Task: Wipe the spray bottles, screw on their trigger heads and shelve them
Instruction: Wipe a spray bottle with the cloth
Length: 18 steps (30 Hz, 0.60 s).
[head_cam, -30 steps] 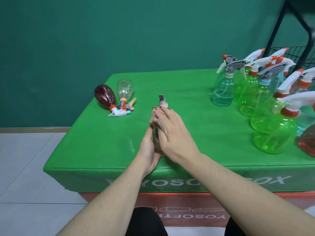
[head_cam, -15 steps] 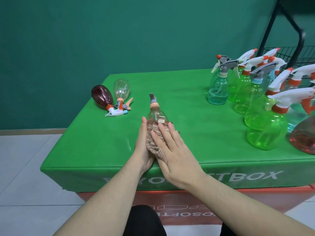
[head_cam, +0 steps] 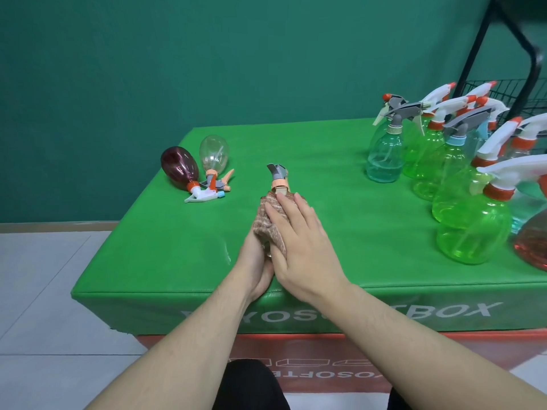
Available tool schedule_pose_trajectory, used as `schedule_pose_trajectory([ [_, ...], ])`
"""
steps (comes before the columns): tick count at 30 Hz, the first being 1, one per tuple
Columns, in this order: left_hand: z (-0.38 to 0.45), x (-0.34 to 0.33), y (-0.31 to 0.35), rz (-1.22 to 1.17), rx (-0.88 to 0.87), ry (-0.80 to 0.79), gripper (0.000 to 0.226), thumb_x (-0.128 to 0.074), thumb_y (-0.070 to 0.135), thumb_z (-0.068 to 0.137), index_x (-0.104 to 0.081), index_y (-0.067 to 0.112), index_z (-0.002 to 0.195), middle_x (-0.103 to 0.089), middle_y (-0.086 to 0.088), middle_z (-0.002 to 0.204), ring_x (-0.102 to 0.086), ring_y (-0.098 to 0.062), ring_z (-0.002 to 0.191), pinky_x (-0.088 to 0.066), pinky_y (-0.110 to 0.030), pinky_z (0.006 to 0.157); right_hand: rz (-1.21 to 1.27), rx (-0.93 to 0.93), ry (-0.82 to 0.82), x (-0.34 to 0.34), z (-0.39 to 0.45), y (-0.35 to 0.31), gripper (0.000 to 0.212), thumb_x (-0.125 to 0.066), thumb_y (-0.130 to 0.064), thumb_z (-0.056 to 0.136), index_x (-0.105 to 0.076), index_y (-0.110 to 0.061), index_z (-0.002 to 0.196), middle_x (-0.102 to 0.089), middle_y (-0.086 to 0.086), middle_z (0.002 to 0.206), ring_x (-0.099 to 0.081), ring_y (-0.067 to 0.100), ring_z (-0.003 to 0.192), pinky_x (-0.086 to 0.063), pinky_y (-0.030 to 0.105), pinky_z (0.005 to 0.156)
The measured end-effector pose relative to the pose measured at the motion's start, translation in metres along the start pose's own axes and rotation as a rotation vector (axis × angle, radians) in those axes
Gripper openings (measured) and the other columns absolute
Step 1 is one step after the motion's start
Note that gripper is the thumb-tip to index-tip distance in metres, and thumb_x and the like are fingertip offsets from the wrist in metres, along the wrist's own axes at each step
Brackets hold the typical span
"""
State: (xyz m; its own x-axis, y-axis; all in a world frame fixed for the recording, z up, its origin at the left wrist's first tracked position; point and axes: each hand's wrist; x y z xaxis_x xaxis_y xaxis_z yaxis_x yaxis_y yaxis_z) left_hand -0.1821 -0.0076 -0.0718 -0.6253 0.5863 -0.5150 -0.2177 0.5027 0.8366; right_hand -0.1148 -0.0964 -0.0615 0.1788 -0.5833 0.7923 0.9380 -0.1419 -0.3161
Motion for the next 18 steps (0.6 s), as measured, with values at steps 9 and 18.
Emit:
schedule_pose_trajectory([
  [9,0.003,0.006,-0.001,0.034,0.009,0.057,0.043,-0.038,0.049,0.107,-0.074,0.024,0.109,-0.075,-0.007,0.102,-0.071,-0.021,0.084,-0.056,-0.036,0.069,0.126,-0.209,-0.09,0.007,0.047,-0.005,0.065,-0.025,-0.04,0.091,-0.042,-0.022,0.151,-0.025,0.0,0.166,-0.025,0.022,0.149,-0.024,0.036,0.122],
  [18,0.003,0.004,-0.004,0.065,-0.018,0.064,0.052,-0.033,0.059,0.106,-0.075,0.029,0.112,-0.078,0.001,0.111,-0.076,-0.01,0.09,-0.056,-0.034,0.078,0.168,-0.178,-0.027,0.006,0.032,-0.009,0.066,-0.026,-0.039,0.093,-0.038,-0.019,0.154,-0.026,0.003,0.165,-0.024,0.021,0.149,-0.021,0.037,0.124],
])
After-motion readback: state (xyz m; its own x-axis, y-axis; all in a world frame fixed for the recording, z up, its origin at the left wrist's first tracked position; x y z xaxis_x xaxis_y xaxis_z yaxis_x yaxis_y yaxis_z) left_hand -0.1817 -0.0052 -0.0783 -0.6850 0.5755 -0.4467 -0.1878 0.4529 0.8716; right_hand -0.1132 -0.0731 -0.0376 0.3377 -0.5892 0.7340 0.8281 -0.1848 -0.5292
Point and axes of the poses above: each hand's wrist, its own z-axis towards the middle knuckle, its own x-axis out of the back of the hand, y = z × x
